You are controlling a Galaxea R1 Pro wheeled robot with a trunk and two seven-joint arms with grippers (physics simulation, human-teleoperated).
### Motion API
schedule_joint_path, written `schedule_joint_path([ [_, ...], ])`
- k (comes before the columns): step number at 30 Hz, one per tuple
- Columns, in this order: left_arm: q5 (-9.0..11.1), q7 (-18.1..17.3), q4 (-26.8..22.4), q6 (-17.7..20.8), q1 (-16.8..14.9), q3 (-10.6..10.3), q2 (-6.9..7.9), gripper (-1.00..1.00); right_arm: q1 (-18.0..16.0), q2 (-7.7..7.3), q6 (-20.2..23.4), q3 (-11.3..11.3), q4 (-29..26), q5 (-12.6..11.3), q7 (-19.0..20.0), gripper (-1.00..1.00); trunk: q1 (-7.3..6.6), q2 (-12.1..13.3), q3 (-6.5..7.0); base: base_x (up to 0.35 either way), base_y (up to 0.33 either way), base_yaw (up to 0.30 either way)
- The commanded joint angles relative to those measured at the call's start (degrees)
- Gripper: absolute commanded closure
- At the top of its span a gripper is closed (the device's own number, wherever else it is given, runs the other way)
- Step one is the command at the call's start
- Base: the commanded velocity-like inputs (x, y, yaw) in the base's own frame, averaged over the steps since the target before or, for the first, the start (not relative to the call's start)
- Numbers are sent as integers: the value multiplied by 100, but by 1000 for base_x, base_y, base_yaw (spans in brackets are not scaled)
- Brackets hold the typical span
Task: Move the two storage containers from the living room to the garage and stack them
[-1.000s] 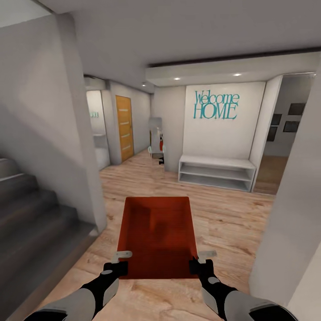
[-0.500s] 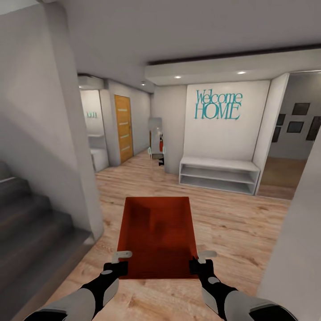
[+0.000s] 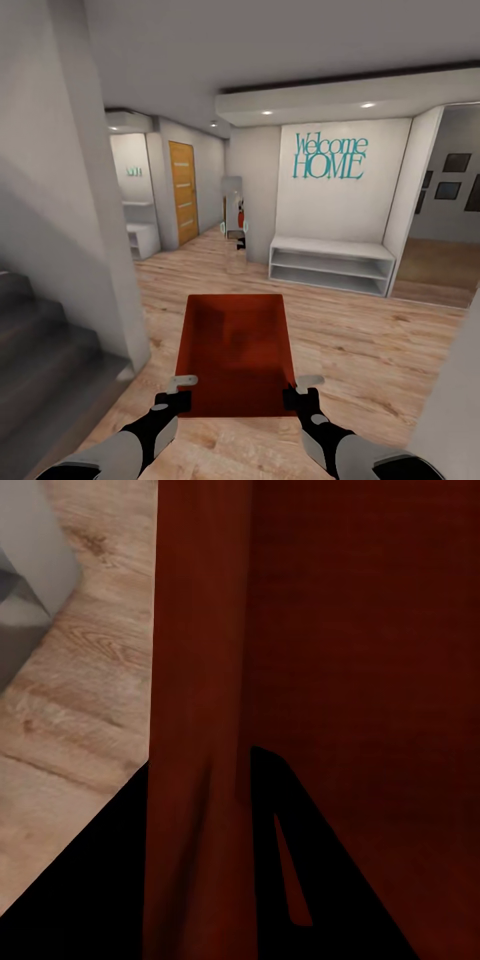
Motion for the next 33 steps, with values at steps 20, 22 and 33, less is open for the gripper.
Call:
schedule_joint_path([
  [20,0,132,1,-16,-6,74,2,100,-5,0,-44,194,23,-217,-36,100,5,-4,-2,322,0,0],
  [22,0,132,1,-16,-6,74,2,100,-3,0,-44,194,24,-217,-35,100,5,-4,-2,322,0,0],
  [33,0,132,1,-16,-6,78,2,100,-1,0,-47,194,25,-208,-38,100,5,-4,-2,322,0,0],
])
